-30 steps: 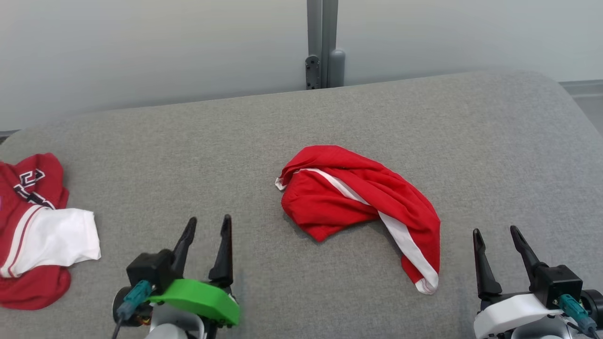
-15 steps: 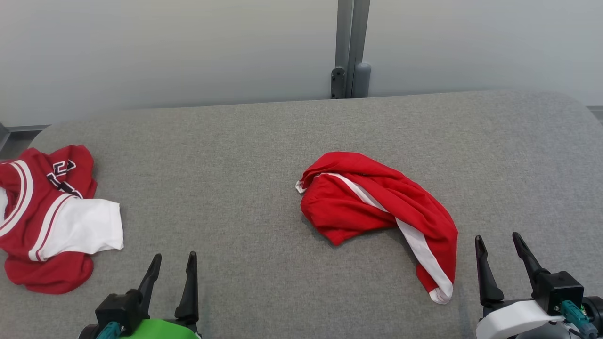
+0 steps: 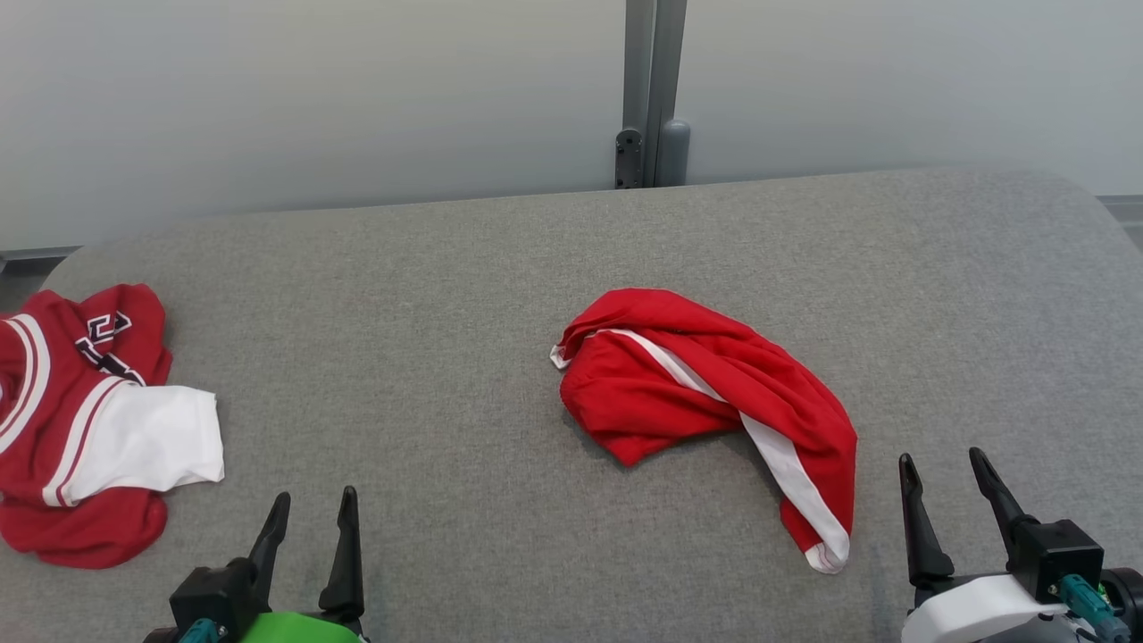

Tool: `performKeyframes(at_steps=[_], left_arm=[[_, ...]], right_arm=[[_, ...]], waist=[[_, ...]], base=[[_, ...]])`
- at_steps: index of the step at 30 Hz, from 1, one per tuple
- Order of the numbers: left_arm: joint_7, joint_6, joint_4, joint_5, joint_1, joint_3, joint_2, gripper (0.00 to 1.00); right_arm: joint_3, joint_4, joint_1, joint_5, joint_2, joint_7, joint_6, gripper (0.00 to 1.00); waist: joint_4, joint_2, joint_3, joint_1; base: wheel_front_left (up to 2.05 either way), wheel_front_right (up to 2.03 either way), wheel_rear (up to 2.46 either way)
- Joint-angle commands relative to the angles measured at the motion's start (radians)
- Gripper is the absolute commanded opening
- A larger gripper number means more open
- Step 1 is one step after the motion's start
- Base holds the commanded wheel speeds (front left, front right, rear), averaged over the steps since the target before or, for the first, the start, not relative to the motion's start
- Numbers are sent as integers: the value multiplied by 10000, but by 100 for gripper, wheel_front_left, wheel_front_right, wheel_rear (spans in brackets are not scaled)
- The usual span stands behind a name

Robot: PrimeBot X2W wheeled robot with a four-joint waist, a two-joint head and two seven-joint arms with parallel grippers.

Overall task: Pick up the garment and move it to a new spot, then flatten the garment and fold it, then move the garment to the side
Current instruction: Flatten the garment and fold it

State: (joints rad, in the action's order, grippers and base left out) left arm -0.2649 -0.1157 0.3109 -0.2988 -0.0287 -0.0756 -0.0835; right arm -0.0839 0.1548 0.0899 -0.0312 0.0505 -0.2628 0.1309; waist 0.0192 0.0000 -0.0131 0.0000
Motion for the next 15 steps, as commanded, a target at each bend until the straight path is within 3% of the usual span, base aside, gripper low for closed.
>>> performKeyframes(at_steps=[1, 8, 15], left_arm=[[10, -66, 50, 118, -27, 66, 20, 100], [10, -144, 215, 220, 367, -148, 150, 100], [207, -159, 1158, -833, 2067, -1852, 265, 100]], right_arm=[[-11, 4, 103, 74, 28, -31, -3, 100], [116, 11, -111, 34, 54, -31, -3, 100], [445, 28, -418, 48, 127, -31, -3, 100]], waist=[[-22, 0, -14, 0], [-185, 0, 96, 0], [-852, 0, 436, 0]], base=[[0, 0, 0], [0, 0, 0], [0, 0, 0]])
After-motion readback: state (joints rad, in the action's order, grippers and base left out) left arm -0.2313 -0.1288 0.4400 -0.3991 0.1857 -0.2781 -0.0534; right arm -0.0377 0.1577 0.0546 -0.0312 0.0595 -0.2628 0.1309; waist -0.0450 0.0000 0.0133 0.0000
